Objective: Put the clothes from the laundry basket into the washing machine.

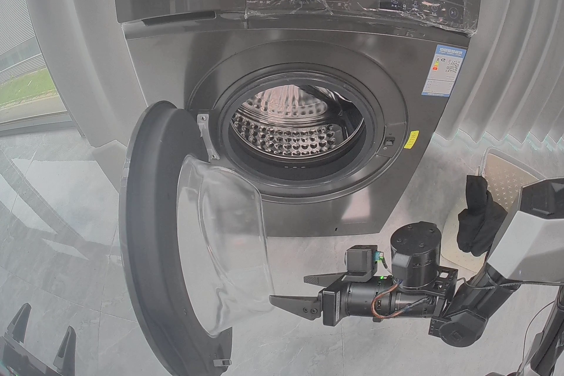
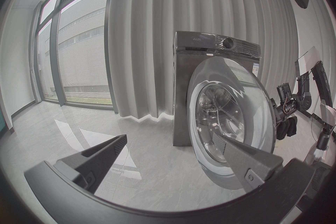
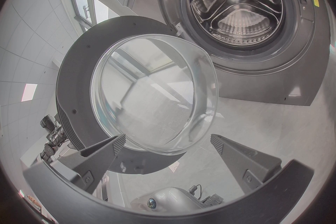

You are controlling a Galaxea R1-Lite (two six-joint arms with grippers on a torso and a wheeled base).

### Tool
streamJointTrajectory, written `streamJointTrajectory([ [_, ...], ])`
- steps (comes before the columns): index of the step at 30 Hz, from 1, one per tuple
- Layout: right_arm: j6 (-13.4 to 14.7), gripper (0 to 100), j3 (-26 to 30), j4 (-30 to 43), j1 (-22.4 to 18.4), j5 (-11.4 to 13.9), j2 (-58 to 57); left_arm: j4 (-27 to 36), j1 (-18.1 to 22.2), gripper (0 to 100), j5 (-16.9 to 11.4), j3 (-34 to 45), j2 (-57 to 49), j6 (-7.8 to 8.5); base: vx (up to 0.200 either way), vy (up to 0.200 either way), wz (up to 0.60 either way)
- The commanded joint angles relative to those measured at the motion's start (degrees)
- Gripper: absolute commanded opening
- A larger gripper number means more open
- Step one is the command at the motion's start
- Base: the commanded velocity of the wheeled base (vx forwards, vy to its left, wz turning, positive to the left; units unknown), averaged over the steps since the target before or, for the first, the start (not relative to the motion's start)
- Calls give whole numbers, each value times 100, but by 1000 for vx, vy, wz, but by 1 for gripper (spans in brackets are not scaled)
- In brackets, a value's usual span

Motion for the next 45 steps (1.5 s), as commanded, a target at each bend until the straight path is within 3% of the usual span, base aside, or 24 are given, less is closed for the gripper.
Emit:
streamJointTrajectory([
  [1, 12, 100, -48, 44, -153, -8, 44, 0, -2, 100, 0, 92, -86, -9, 0, 0, 0],
  [11, 12, 100, -628, 114, -241, -8, 660, -9, -2, 100, 0, 101, -86, -17, 0, 0, 0],
  [18, 21, 100, -971, 387, -12, -8, 809, 0, -2, 100, 0, 101, -86, -17, 0, 0, 0],
  [40, 109, 100, -1279, 150, 181, -8, 1231, 0, -2, 100, 0, 101, -86, -17, 0, 0, 0],
  [45, 127, 100, -1367, 158, 146, -17, 1248, 0, -2, 100, -9, 92, -86, 9, -200, 0, 0],
])
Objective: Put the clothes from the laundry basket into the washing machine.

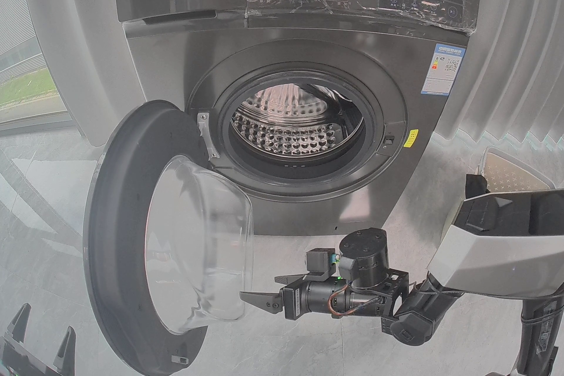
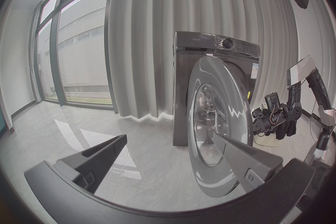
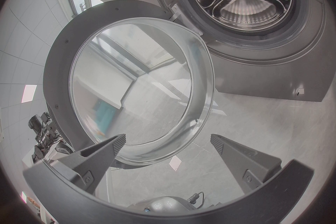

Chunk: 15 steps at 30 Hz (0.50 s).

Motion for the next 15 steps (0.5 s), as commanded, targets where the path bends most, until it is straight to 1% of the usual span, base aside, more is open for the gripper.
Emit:
streamJointTrajectory([
  [1, 14, 100, -95, 5, -20, 8, 47, 0, 3, 100, -9, 92, -86, 0, -200, 0, 0],
  [4, 145, 100, -200, -4, -20, -1, 152, 0, 3, 100, -9, 101, -86, -9, 0, 0, 0],
  [6, 181, 100, -271, 14, 7, -1, 178, 0, 3, 100, -9, 92, -86, -9, 0, 0, 0],
  [11, 198, 100, -631, 84, 103, -1, 328, 0, 3, 100, -9, 92, -86, -9, 0, 0, 0],
  [15, 216, 100, -754, 75, 156, -1, 398, 0, 3, 100, -9, 101, -86, -9, 0, 0, 0],
])
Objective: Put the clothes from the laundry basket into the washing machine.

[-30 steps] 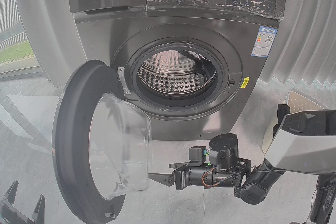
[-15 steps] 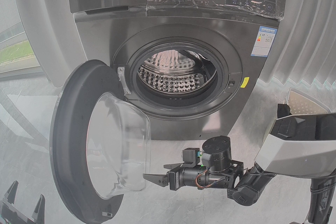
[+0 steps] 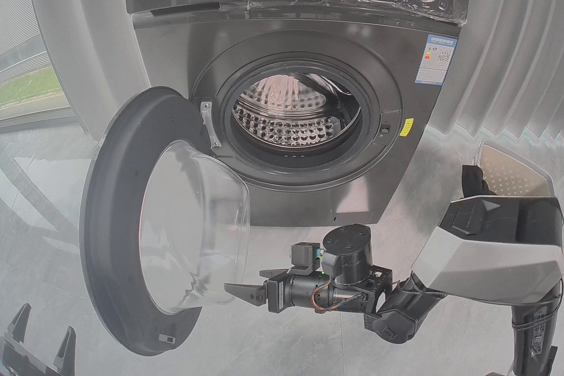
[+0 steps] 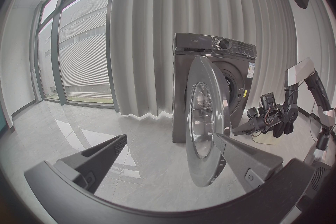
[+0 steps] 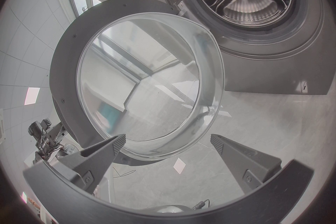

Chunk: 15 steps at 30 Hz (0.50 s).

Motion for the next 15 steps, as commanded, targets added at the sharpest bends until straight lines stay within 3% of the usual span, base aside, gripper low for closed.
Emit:
streamJointTrajectory([
  [1, 20, 100, -137, -22, 81, 2, 123, 0, 1, 100, 1, 101, -86, -1, 0, 0, 0],
  [8, 82, 100, -313, -101, 134, -7, 193, 0, 1, 100, 1, 92, -86, -1, 0, 0, 0],
  [12, 178, 100, -515, -250, 230, -332, 395, 0, 1, 100, 1, 101, -86, -1, 0, 0, 0],
  [15, 222, 100, -603, -189, 257, -429, 430, 0, 1, 100, 1, 92, -86, -1, 0, 0, 0],
])
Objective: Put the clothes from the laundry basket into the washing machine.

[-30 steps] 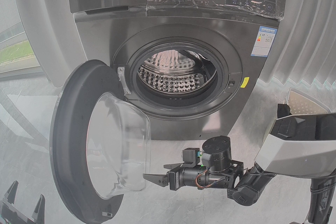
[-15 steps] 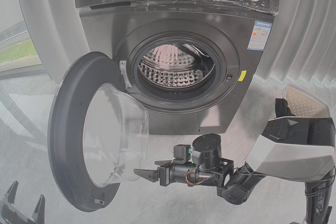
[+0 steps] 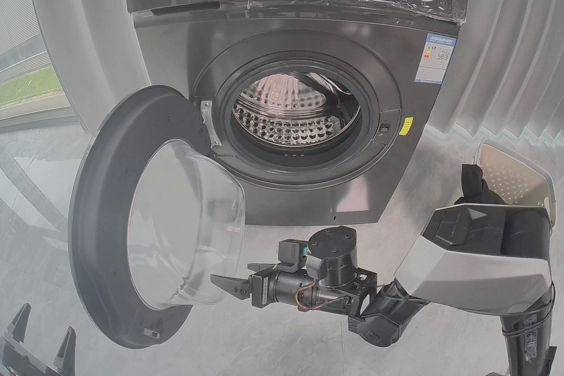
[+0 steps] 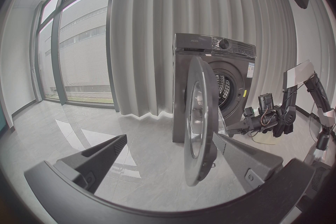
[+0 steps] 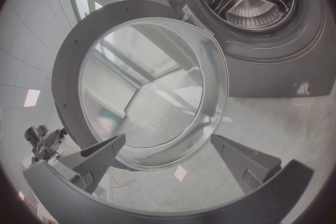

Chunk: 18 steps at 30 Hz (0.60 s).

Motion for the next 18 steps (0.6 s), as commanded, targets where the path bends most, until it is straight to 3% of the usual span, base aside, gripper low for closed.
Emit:
streamJointTrajectory([
  [1, 51, 100, -132, 11, 58, -47, 141, 0, 1, 100, 1, 92, -86, -10, 0, 0, 0],
  [9, 235, 100, 0, -103, 41, -56, 27, 0, 1, 100, 1, 101, -86, -1, 0, 0, 0],
  [16, 147, 100, 870, -393, -100, -74, -957, 0, 1, 100, 1, 92, -86, 8, 0, 0, 0],
  [18, -28, 100, 1266, -393, -126, -74, -1502, 0, 1, 100, 1, 92, -86, 8, 0, 0, 0],
])
